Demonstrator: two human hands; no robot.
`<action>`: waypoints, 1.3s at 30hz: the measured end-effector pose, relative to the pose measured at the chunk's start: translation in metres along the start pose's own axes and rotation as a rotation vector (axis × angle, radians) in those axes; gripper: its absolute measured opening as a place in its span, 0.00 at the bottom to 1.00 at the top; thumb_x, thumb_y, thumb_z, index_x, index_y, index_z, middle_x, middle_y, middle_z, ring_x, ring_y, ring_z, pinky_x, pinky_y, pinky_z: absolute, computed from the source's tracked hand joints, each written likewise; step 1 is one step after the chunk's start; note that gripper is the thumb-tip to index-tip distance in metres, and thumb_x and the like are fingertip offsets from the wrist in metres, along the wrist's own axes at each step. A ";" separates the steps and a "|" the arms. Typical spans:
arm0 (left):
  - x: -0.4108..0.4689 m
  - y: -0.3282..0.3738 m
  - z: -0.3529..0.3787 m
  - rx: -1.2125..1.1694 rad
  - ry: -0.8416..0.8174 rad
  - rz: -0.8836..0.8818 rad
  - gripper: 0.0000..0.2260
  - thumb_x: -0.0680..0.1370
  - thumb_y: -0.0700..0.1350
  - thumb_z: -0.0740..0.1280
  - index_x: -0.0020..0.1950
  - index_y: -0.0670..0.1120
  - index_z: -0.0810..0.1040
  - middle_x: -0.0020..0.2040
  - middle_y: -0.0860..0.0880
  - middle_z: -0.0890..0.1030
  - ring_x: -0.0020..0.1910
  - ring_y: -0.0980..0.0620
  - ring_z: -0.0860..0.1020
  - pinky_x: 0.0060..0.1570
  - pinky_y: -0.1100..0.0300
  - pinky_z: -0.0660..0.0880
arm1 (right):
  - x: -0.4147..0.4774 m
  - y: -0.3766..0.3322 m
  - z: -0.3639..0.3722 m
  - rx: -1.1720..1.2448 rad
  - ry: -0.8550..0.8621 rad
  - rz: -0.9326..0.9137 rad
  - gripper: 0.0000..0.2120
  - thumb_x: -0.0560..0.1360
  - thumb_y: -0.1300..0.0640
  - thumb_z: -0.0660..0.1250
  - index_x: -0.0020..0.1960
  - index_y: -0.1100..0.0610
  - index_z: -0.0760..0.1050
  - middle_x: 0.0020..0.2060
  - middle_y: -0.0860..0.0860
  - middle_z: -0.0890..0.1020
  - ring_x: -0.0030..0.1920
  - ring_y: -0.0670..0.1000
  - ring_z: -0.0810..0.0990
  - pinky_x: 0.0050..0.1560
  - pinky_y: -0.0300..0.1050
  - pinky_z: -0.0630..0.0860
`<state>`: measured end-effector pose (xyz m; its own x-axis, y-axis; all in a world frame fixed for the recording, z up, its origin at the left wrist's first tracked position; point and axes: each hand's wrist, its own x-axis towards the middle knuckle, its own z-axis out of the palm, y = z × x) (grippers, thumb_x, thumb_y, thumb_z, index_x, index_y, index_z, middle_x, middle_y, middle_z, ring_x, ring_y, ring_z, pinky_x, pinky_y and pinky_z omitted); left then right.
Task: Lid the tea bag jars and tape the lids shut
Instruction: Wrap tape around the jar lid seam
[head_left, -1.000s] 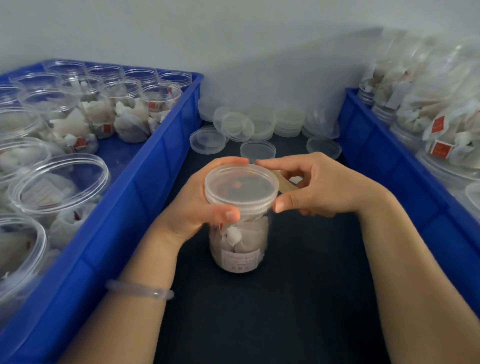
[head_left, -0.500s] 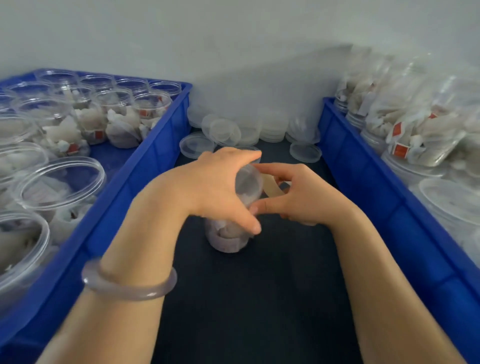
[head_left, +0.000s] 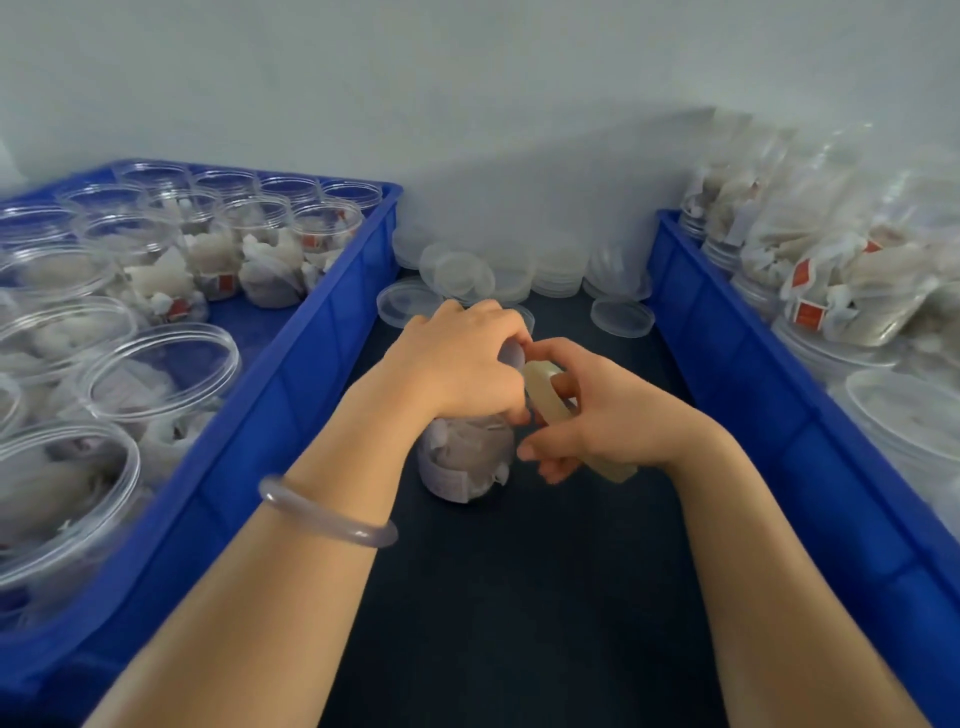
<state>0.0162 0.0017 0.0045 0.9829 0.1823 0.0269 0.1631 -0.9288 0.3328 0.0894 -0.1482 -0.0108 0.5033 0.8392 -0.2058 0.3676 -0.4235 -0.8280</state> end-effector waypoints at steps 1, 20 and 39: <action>0.000 0.002 0.003 0.012 0.025 0.001 0.24 0.67 0.52 0.73 0.60 0.57 0.70 0.55 0.57 0.68 0.57 0.53 0.64 0.50 0.54 0.59 | -0.001 -0.001 0.000 -0.009 -0.008 0.024 0.33 0.70 0.65 0.74 0.66 0.45 0.62 0.54 0.57 0.75 0.31 0.50 0.83 0.32 0.40 0.79; 0.024 0.017 0.012 -0.082 0.183 -0.159 0.04 0.68 0.46 0.65 0.42 0.53 0.76 0.44 0.55 0.78 0.48 0.51 0.73 0.46 0.51 0.59 | -0.012 -0.017 0.036 -0.773 0.423 0.114 0.07 0.79 0.62 0.58 0.56 0.58 0.63 0.42 0.55 0.78 0.39 0.54 0.80 0.35 0.47 0.76; -0.003 -0.035 0.022 -0.646 0.811 -0.021 0.22 0.73 0.63 0.62 0.63 0.54 0.75 0.58 0.62 0.76 0.59 0.69 0.71 0.61 0.69 0.67 | 0.035 0.057 0.060 -0.902 0.447 0.060 0.25 0.76 0.37 0.60 0.60 0.56 0.69 0.54 0.55 0.77 0.55 0.56 0.74 0.55 0.50 0.71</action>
<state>0.0094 0.0262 -0.0280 0.5882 0.5815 0.5621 -0.1323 -0.6165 0.7762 0.0811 -0.1223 -0.0969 0.7192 0.6819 0.1334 0.6936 -0.7158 -0.0810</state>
